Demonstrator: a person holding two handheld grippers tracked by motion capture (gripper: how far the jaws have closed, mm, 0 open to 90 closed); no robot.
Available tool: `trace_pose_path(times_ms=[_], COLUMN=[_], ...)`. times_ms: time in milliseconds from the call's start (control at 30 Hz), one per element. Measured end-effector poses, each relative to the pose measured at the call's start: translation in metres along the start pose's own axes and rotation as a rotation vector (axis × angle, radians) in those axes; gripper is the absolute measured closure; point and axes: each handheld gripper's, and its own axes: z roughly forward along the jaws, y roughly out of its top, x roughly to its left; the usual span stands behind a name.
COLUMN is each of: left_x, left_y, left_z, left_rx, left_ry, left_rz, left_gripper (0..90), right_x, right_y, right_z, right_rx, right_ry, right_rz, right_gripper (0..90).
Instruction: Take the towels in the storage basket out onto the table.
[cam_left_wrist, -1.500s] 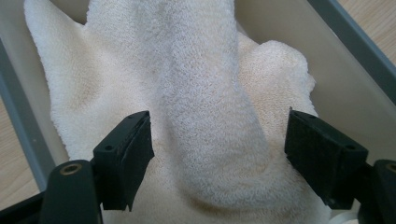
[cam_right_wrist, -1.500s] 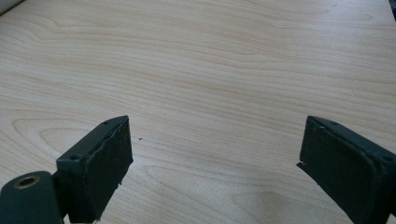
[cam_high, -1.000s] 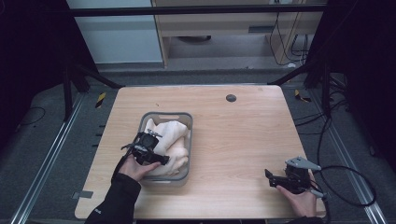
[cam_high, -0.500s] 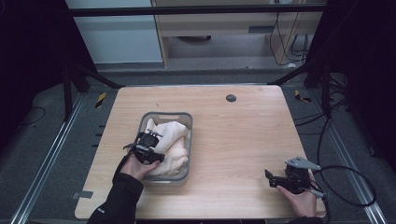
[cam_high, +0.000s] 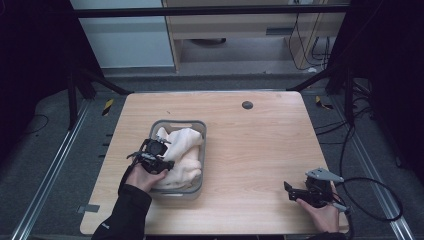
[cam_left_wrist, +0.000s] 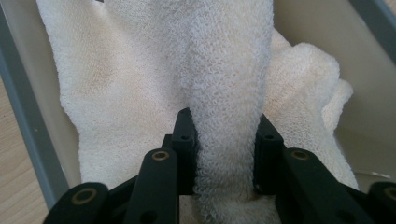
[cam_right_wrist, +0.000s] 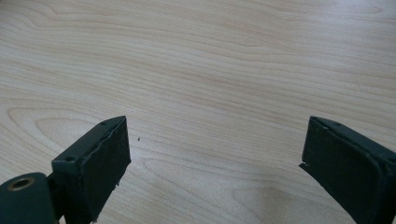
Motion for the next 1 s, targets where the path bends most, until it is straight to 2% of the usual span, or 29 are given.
trace_pose_path(times_ms=[133, 233, 433, 833, 1000], left_x=[-0.001, 0.000, 0.005, 0.003, 0.001], left_y=[0.004, 0.007, 0.012, 0.026, 0.029], left_z=[-0.013, -0.022, -0.043, -0.073, -0.081], left_rx=[-0.030, -0.056, -0.118, -0.178, -0.186], left_ry=[0.002, 0.000, -0.005, -0.009, -0.012], left_rz=[0.010, 0.005, -0.005, 0.013, 0.023], left_gripper=[68.7, 68.8, 68.9, 68.8, 68.8], right_x=[0.000, 0.000, 0.000, -0.001, -0.001], right_y=[0.000, 0.000, 0.000, 0.000, 0.000], right_z=[-0.001, 0.000, -0.001, -0.001, -0.001], right_rx=[-0.001, -0.003, -0.001, -0.006, -0.007], right_ry=[0.006, 0.000, 0.005, 0.001, 0.000], right_rz=[0.009, -0.002, 0.008, 0.001, 0.001], right_gripper=[7.8, 7.8, 7.7, 7.5, 7.3])
